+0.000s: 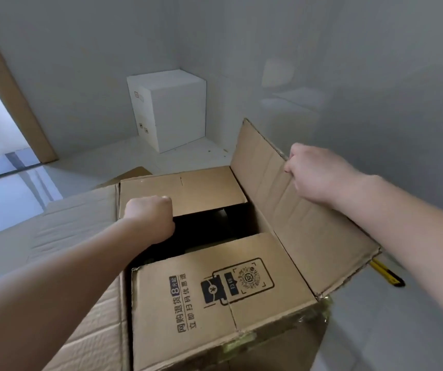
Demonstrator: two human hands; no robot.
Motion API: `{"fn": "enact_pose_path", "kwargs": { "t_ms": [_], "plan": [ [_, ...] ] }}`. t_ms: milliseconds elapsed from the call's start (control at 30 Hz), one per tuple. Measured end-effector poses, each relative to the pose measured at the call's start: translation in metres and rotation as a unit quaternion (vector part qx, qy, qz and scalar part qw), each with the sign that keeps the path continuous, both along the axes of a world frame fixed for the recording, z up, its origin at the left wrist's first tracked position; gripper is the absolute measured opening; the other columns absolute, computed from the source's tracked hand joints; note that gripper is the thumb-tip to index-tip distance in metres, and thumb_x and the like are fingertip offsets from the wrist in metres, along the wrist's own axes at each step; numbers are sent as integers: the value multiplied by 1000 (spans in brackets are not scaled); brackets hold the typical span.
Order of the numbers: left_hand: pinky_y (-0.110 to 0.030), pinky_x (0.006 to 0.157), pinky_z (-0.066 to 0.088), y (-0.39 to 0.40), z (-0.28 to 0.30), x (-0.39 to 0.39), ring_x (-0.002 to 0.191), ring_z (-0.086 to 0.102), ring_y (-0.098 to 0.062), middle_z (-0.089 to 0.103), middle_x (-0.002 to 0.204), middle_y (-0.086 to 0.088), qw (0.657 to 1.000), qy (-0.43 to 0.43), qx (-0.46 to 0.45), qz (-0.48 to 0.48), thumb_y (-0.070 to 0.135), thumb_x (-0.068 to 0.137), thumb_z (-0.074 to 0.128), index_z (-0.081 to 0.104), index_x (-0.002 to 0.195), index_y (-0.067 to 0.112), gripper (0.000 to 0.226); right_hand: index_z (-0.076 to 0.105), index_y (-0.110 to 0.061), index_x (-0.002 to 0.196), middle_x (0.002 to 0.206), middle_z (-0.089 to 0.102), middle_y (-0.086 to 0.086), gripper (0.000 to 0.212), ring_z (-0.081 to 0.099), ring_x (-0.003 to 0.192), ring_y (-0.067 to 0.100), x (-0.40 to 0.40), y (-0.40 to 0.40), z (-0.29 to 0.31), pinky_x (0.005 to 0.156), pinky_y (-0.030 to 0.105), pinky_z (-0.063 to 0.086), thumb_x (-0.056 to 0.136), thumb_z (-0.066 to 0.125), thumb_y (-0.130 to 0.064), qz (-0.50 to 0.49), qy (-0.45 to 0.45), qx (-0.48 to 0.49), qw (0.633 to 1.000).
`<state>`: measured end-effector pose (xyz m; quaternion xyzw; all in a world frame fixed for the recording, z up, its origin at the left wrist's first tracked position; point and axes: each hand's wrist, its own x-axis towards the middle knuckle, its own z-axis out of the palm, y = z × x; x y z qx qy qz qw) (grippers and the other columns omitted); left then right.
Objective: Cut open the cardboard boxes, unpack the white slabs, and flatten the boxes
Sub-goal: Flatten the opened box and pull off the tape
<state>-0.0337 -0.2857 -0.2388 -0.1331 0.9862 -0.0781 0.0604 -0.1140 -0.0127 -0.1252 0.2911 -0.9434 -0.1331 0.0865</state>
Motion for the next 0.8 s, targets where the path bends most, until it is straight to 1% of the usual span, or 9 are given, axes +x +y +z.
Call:
{"fn": "enact_pose_path", "kwargs": {
  "t_ms": [100,200,300,367,467,533,600,667,800],
  "plan": [
    [-26,48,32,25,0,-7,63,51,-14,53,74,4,997,1,47,-59,30,86,47,50,87,19,11,65,-8,101,112,47,9,25,44,107,30,-10,21,-20,77,33,37,86,45,-3,-23,25,30,999],
    [-25,46,32,43,-3,-7,60,50,-14,53,71,5,994,-9,53,-91,32,86,45,47,79,22,12,61,-15,115,130,47,9,32,34,127,29,-19,37,-53,102,39,31,88,43,-14,-43,27,99,994],
    [-25,45,32,54,-13,-3,60,53,-14,56,71,6,994,-32,37,-102,38,90,42,52,77,23,23,29,-20,148,158,10,15,54,5,145,32,-17,47,-100,117,48,6,99,32,-43,-100,-103,80,986],
    [-26,47,33,56,-19,0,64,55,-15,57,74,5,993,-49,45,-100,42,95,37,56,79,22,32,3,-23,153,160,-7,11,67,-4,147,29,-5,46,-132,118,46,2,98,20,-57,-135,-235,12,963],
    [-27,48,33,58,-24,3,64,56,-15,58,74,4,991,-68,70,-87,45,98,32,59,82,21,40,4,-18,153,160,9,10,72,12,147,26,7,42,-158,119,41,12,97,16,-60,-193,-376,-126,897],
    [-27,49,37,57,-23,3,63,57,-15,59,73,4,990,-71,86,-89,46,98,32,61,83,21,41,4,-17,153,159,12,12,76,15,146,27,4,42,-158,118,43,15,95,14,-64,-199,-362,-101,905],
    [-28,54,43,55,-22,3,66,58,-15,59,74,4,988,-68,98,-98,46,98,32,61,84,21,41,-5,-23,153,160,2,13,76,7,147,29,1,40,-150,117,44,10,93,14,-66,-174,-301,-60,936],
    [-29,59,44,52,-22,2,71,57,-16,58,77,5,986,-72,114,-94,45,98,33,60,86,20,39,-8,-25,152,160,-4,11,75,0,147,27,0,35,-140,117,42,6,93,16,-65,-132,-253,-76,955],
    [-35,78,47,36,-24,0,90,58,-22,60,99,-3,980,-133,140,-42,42,99,34,58,111,12,40,0,-25,153,161,-6,7,69,-8,147,20,12,17,-131,117,36,0,96,19,-60,-17,-220,-59,974]
  ]
}}
